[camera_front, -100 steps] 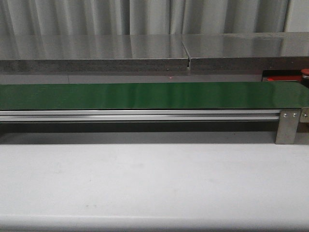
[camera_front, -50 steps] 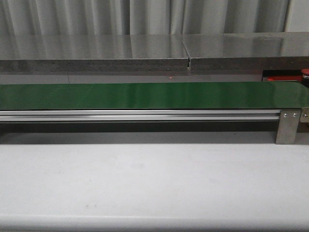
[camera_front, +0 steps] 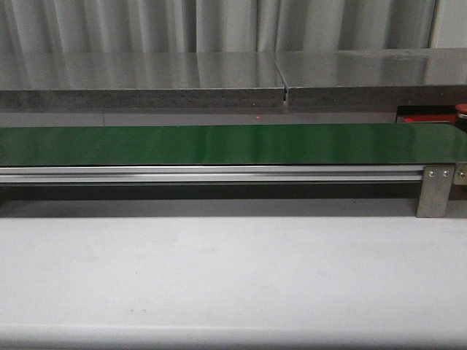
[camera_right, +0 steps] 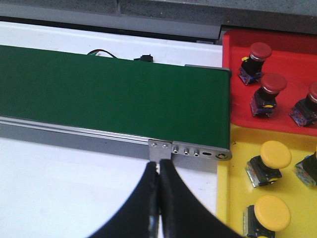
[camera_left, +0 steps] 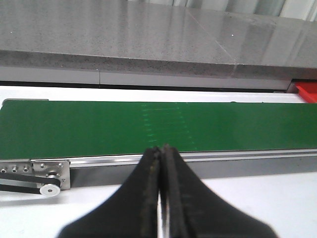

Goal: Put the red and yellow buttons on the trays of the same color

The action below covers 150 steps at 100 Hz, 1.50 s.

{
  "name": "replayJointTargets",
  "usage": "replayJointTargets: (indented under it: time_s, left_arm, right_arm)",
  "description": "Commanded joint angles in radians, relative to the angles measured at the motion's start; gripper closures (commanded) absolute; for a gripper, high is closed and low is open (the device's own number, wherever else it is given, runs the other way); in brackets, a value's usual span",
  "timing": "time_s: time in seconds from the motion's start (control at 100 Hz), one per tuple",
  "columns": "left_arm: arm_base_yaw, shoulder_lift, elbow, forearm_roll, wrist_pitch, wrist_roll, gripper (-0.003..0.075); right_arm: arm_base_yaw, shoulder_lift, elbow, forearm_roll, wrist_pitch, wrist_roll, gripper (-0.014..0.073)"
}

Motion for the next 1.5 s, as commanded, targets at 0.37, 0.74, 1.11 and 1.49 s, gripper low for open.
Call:
replayJointTargets:
  time_s: [0.37, 0.74, 1.11, 1.49]
  left_arm:
    - [-0.008, 0.017, -0.015, -0.026, -0.079, -0.003, 0.0734]
    - [-0.008, 0.017, -0.008, -0.026, -0.079, -0.003, 0.0056]
    - [0.074, 0.169, -0.099, 0.031, -0.124, -0.111, 0.0071]
    - [0.381, 0.699, -0.480, 0.000, -0.043, -0.111, 0.0071]
  right_arm:
    - [-0.001, -0.006, -0.024, 0.011, -0.070, -0.013, 0.0661]
    - [-0.001, -0.006, -0.024, 0.011, -0.070, -0.013, 0.0661]
    - [-0.001, -0.006, -0.024, 0.011, -0.070, -0.013, 0.0661]
    - [-0.001, -0.006, -0.024, 0.011, -0.070, -0.013, 0.0661]
